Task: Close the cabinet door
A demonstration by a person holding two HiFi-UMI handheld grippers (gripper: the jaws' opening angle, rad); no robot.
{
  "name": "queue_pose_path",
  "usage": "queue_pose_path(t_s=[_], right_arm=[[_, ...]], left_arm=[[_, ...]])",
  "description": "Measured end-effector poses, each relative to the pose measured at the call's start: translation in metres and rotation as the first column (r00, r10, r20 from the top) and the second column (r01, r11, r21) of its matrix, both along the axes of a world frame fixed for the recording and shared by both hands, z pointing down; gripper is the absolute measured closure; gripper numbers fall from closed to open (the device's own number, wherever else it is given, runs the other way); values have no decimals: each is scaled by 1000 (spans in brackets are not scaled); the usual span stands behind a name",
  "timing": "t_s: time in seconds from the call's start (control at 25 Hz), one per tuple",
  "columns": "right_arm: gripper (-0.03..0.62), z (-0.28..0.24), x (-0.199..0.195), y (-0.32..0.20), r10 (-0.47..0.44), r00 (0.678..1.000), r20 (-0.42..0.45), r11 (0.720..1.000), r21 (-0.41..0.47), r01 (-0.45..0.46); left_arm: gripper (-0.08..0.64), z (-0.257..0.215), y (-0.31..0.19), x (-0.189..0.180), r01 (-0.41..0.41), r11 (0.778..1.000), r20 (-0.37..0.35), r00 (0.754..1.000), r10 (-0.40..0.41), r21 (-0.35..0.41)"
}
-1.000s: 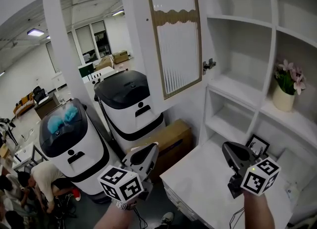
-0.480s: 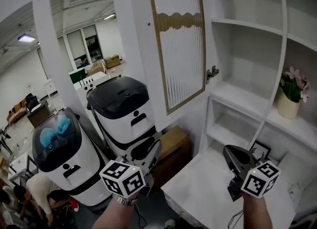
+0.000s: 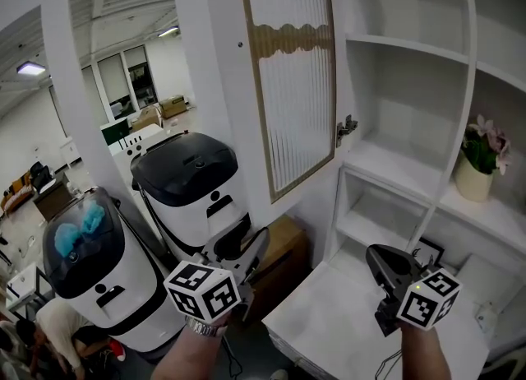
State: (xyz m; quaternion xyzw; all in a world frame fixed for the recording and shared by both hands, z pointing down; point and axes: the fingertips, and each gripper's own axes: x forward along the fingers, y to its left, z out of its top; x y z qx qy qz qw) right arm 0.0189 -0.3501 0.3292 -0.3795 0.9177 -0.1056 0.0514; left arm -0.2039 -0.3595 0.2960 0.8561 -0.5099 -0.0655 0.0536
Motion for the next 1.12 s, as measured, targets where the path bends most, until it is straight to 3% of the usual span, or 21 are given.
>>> queue_pose_path(t_s=[0.36,0.56,1.12], right_arm=[[588,0,4,-4,24,1000,5,1000,-5,-24],[588,-3,8,-3,43,999,15,999,2,-43],[586,-28,5,8,35,999,18,997,70,-36]], left_arm=[[387,-1,-14,9,-36,999,6,999,36,9],[449,-1,-12,9,-43,999,7,999,43,15],[466,0,8,50,-130,991,49,990,129,26]])
